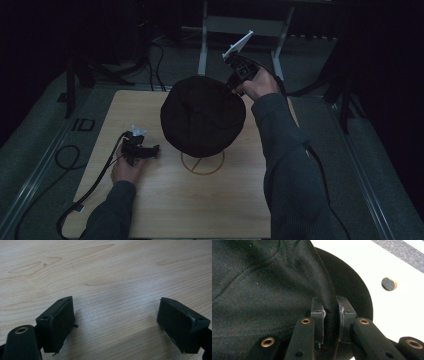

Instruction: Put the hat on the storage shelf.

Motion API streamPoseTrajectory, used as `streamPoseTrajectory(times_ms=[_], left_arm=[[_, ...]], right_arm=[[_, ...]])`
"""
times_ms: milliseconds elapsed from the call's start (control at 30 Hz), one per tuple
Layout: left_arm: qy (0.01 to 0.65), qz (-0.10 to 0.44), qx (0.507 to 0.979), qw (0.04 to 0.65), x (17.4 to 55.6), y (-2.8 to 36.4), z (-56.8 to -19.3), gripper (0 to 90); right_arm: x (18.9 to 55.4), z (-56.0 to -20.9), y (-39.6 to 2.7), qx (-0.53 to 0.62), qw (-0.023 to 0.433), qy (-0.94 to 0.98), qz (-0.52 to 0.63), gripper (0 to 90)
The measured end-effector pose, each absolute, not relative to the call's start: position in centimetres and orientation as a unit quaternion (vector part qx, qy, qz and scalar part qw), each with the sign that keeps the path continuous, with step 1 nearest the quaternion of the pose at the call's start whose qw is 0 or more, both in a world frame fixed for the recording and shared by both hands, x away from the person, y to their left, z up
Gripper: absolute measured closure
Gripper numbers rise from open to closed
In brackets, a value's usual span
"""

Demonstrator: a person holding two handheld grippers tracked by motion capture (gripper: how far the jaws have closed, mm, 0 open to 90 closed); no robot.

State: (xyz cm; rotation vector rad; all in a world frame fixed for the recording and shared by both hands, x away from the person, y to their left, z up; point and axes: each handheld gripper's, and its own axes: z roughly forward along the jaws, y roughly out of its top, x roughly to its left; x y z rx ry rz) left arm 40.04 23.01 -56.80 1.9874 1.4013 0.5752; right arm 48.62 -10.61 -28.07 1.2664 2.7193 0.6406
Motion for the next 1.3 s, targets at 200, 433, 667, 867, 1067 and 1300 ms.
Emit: streamPoseTrajectory(times_ms=[200,433,667,867,1067,1300], left_arm=[[0.532,0.218,0.755,0.316,40.0,23.0,-56.8,14.1],[0.533,0.218,0.754,0.317,40.0,23.0,-56.8,14.0],[0.532,0.218,0.754,0.316,40.0,23.0,-56.8,14.0],[0.532,0.218,0.755,0.316,40.0,23.0,-56.8,14.0],[0.532,0.218,0.755,0.316,40.0,23.0,-56.8,14.0],[0.532,0.218,0.755,0.316,40.0,23.0,-56.8,14.0]], right_arm=[[48.8,-28.7,-10.4,0.416,0.035,0.884,0.212,78.3],[49.2,-29.8,-10.1,0.420,0.032,0.883,0.208,77.9],[49.3,-30.5,-9.8,0.421,0.033,0.883,0.206,77.4],[49.5,-30.9,-9.8,0.428,0.044,0.880,0.200,76.7],[49.7,-31.8,-9.5,0.430,0.046,0.880,0.195,76.6],[49.7,-32.0,-9.3,0.428,0.053,0.882,0.191,75.7]])
